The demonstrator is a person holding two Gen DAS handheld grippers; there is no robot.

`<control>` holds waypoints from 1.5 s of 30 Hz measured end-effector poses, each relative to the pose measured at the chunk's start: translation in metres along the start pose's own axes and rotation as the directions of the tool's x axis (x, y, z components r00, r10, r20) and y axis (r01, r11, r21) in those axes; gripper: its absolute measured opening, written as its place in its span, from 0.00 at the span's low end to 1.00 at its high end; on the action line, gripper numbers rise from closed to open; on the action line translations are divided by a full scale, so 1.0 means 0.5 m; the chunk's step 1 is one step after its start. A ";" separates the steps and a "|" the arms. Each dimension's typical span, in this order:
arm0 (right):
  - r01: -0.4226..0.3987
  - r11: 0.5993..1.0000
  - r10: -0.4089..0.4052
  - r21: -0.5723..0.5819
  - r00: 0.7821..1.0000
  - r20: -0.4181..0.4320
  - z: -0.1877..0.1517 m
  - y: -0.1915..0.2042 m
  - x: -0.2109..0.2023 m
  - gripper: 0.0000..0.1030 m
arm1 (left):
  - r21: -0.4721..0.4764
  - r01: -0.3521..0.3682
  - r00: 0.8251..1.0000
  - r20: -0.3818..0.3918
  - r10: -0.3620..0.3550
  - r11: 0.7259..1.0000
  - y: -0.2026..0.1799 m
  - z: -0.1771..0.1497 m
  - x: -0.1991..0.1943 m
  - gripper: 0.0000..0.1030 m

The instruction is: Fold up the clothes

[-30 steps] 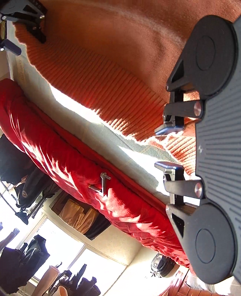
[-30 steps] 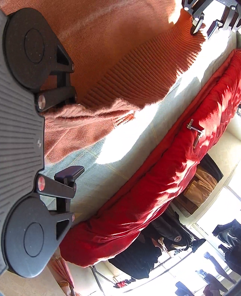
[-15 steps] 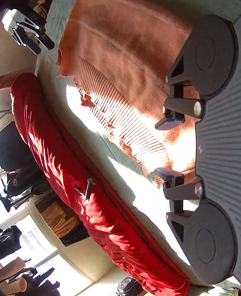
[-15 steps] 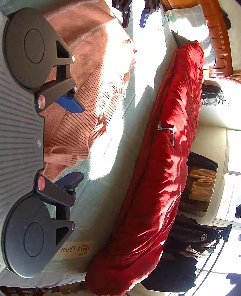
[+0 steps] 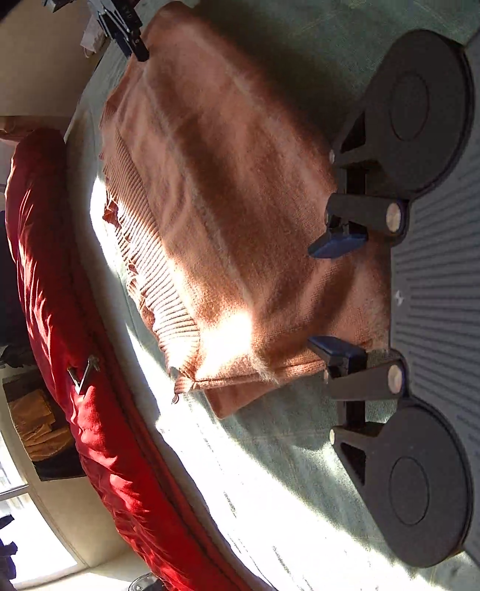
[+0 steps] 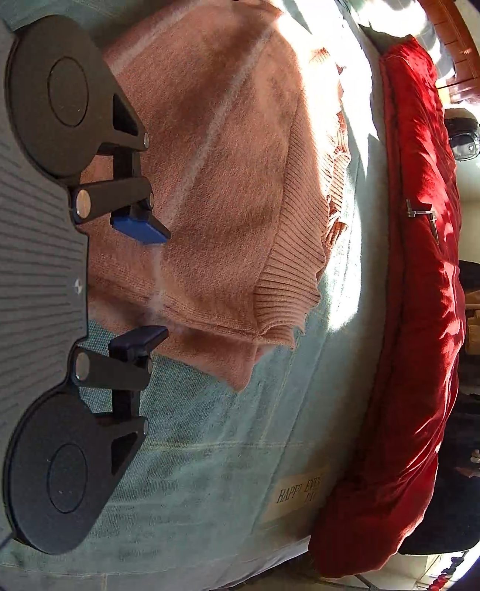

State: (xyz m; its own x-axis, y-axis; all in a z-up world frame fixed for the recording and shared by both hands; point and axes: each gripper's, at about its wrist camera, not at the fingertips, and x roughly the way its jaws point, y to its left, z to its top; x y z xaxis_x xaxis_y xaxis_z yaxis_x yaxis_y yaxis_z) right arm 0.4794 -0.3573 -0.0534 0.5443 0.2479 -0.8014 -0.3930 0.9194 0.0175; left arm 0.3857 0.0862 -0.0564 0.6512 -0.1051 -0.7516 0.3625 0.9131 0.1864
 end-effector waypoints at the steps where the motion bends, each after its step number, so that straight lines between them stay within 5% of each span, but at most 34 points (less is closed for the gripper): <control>1: 0.000 1.000 0.000 0.007 1.000 0.010 -0.012 0.002 -0.016 0.52 | 0.024 -0.011 1.000 0.023 0.010 1.000 -0.008 0.001 -0.014 0.47; 6: -0.044 0.999 0.043 0.002 0.997 0.066 -0.041 0.033 -0.069 0.48 | 0.139 -0.041 0.994 0.103 0.027 0.989 -0.050 0.027 -0.034 0.51; 10: -0.067 0.998 0.068 -0.010 0.996 0.060 -0.041 0.073 -0.056 0.48 | 0.119 -0.060 0.996 0.069 0.052 0.991 -0.042 0.039 0.023 0.51; 12: -0.057 0.998 0.057 0.003 0.998 0.042 -0.057 0.078 -0.046 0.48 | 0.060 -0.088 0.995 -0.031 0.090 0.994 -0.011 0.017 0.068 0.55; 17: -0.032 0.999 0.030 0.035 0.998 0.051 -0.100 0.075 -0.073 0.48 | -0.272 0.035 0.999 -0.010 -0.040 0.962 0.092 -0.042 0.018 0.54; 23: -0.082 0.983 0.066 0.164 0.993 0.098 -0.116 0.047 -0.093 0.48 | -0.399 0.156 0.988 0.081 -0.135 0.904 0.122 -0.067 -0.004 0.48; 27: -0.146 0.951 0.114 0.271 0.985 0.133 -0.129 0.020 -0.086 0.47 | -0.457 0.203 0.979 0.064 -0.195 0.866 0.120 -0.085 0.032 0.29; 28: -0.161 0.944 0.125 0.287 0.982 0.140 -0.132 0.016 -0.085 0.42 | -0.463 0.198 0.980 0.063 -0.190 0.864 0.121 -0.090 0.031 0.27; 31: -0.140 0.939 0.109 0.313 0.987 0.115 -0.138 0.012 -0.078 0.07 | -0.479 0.184 0.982 0.060 -0.178 0.858 0.124 -0.104 0.027 0.18; 33: -0.117 0.941 0.093 0.319 0.992 0.089 -0.148 0.009 -0.073 0.07 | -0.489 0.182 0.982 0.047 -0.183 0.853 0.129 -0.115 0.024 0.21; 39: -0.102 0.943 0.086 0.317 0.994 0.063 -0.159 0.013 -0.086 0.12 | -0.430 0.145 0.989 0.059 -0.132 0.891 0.121 -0.094 -0.019 0.22; 45: -0.107 0.947 0.084 0.302 0.993 0.088 -0.128 0.008 -0.075 0.27 | -0.352 0.132 0.991 0.080 -0.111 0.927 0.090 -0.053 -0.025 0.30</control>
State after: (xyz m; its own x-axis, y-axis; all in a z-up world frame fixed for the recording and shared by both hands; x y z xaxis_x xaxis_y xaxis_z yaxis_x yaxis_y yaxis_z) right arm 0.4101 -0.3824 -0.0618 0.5724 0.3500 -0.7415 -0.2065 0.9367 0.2827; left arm 0.3763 0.1390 -0.0556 0.6582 -0.2369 -0.7146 0.1873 0.9709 -0.1493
